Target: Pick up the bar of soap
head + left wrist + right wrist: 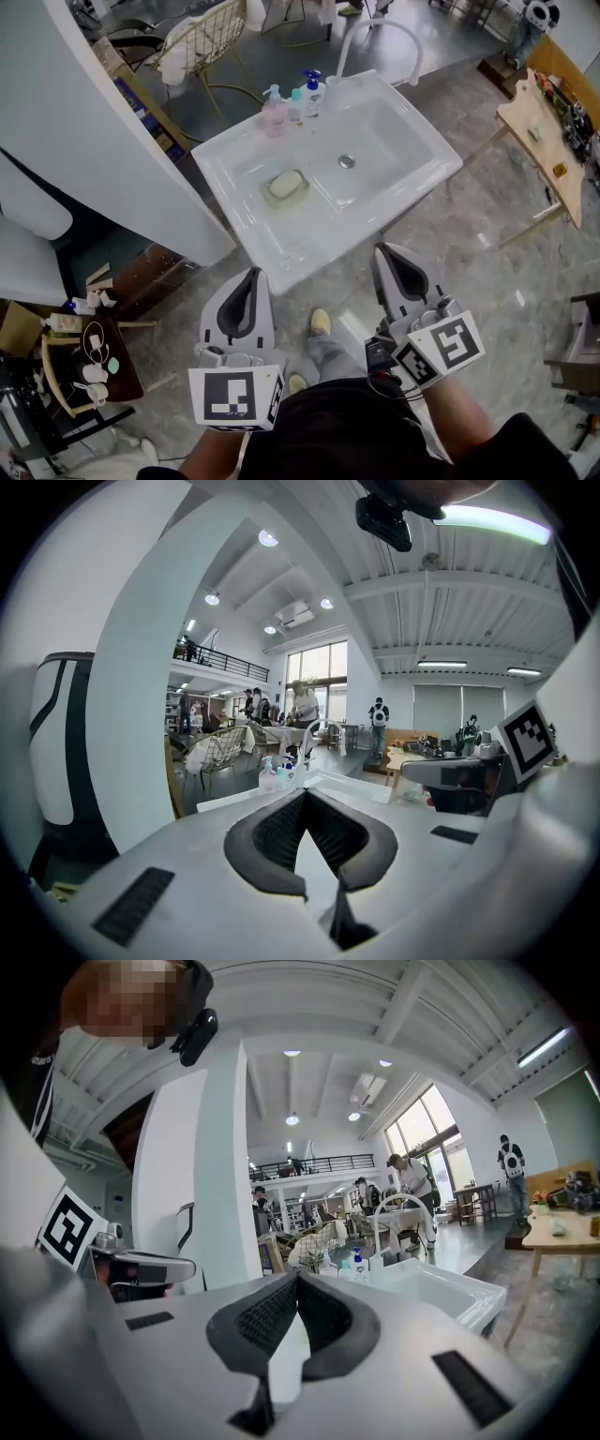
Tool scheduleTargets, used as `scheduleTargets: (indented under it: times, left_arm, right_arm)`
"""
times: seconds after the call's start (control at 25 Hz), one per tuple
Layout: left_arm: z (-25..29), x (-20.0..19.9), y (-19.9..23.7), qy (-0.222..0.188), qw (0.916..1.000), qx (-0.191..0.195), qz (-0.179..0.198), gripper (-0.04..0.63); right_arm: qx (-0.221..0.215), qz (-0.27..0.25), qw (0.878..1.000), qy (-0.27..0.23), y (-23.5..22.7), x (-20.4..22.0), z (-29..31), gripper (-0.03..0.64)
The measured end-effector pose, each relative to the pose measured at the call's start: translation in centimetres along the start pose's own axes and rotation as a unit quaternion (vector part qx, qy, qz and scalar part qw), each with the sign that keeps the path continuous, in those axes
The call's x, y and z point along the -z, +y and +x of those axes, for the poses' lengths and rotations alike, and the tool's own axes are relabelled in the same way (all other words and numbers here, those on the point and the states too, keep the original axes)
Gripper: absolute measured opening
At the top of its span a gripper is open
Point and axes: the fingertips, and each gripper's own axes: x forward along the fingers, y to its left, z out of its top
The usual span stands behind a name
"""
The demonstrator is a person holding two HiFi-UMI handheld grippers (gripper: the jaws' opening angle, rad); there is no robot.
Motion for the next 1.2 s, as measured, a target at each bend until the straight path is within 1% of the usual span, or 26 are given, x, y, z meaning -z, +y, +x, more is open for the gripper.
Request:
scheduleTargets:
  times: [0.4,0.6,0.88,1.2]
  left_arm:
    - [3.5,-1.3,-0.3,0.001,1.0000,-0.006,0.007,0.003]
    - [4.7,-1.9,-0.3,-0.001,0.9998,-0.015,0.011,0.003]
    - [5.6,-2.2,0.4,-0.001,0.9993,-0.036,0.010,0.003]
    - [6.4,-2.7,-0.1,-0.007,0.9987,-0.047,0.019,0.003]
  right_arm:
    - [-0.005,0.003,1.000,-0.005,-3.3,-1.1,2.1,0.008]
    - [-0.014,0.007,1.000,-0.004,-4.4,-1.1,3.0,0.008]
    - [-0.029,0.009,1.000,-0.006,-5.3,-1.4,4.3,0.008]
    - [-0.041,0.010,0.999,-0.015,-6.5,-1.9,5.1,0.008]
